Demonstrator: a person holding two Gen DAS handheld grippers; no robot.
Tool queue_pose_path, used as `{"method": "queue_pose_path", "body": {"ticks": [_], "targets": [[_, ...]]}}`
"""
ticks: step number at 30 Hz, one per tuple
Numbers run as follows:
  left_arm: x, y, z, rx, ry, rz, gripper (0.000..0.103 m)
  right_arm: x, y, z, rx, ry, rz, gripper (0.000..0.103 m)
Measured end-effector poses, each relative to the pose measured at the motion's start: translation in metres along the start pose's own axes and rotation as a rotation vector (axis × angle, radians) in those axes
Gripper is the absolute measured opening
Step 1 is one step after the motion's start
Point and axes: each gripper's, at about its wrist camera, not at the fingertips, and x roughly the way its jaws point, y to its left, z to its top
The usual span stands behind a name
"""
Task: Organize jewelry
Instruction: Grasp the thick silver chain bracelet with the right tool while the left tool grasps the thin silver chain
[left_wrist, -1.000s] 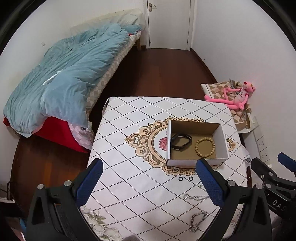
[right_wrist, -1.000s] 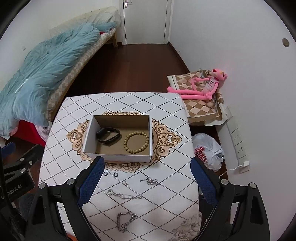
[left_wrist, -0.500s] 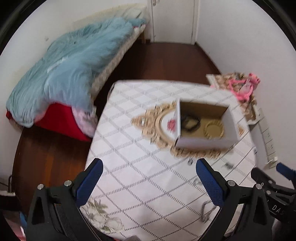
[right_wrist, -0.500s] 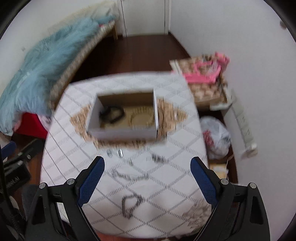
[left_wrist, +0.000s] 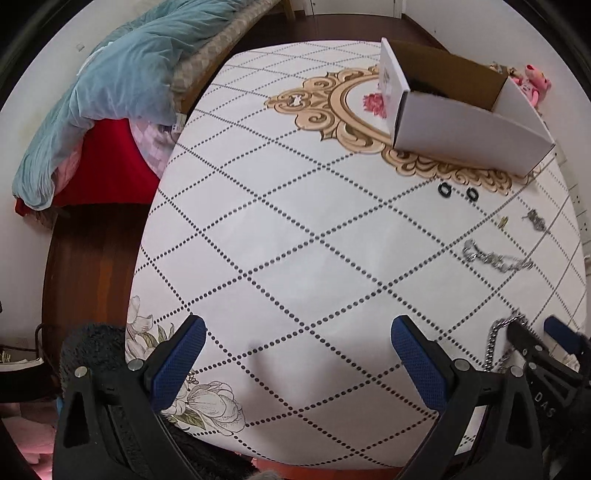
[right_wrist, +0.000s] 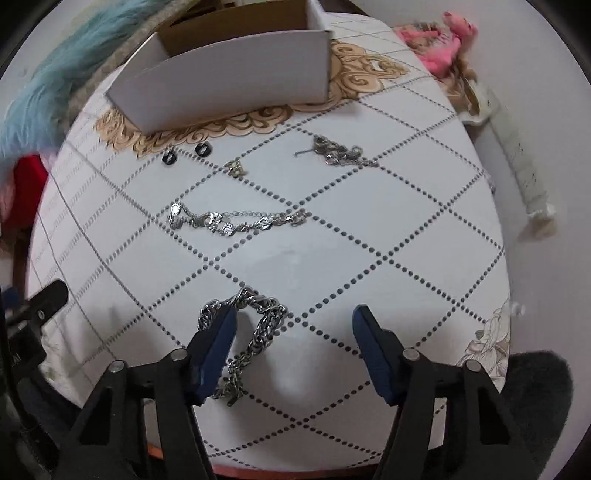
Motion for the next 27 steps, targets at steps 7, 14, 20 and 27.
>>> {"method": "queue_pose_path", "body": {"ticks": [7,14,20,27], "targets": [[0.002,-0.02,0.005,0.062,-0.014,-0.012,0.102,-0.003,-0.007,-0.006,-0.013,-0.054,0.001,0.011],[0.005,-0.064,0.016,0.168,-0.026,-0.059,0.102,-0.01,-0.085,0.01,0.167,-0.067,-0.012,0.011],[0.014,-0.107,0.029,0.284,-0.029,-0.124,0.102,-0.009,-0.111,0.015,0.213,-0.067,0.003,0.011],[0.014,-0.142,0.029,0.403,-0.063,-0.156,0.094,-0.006,-0.122,0.015,0.249,-0.055,0.034,0.011]]}}
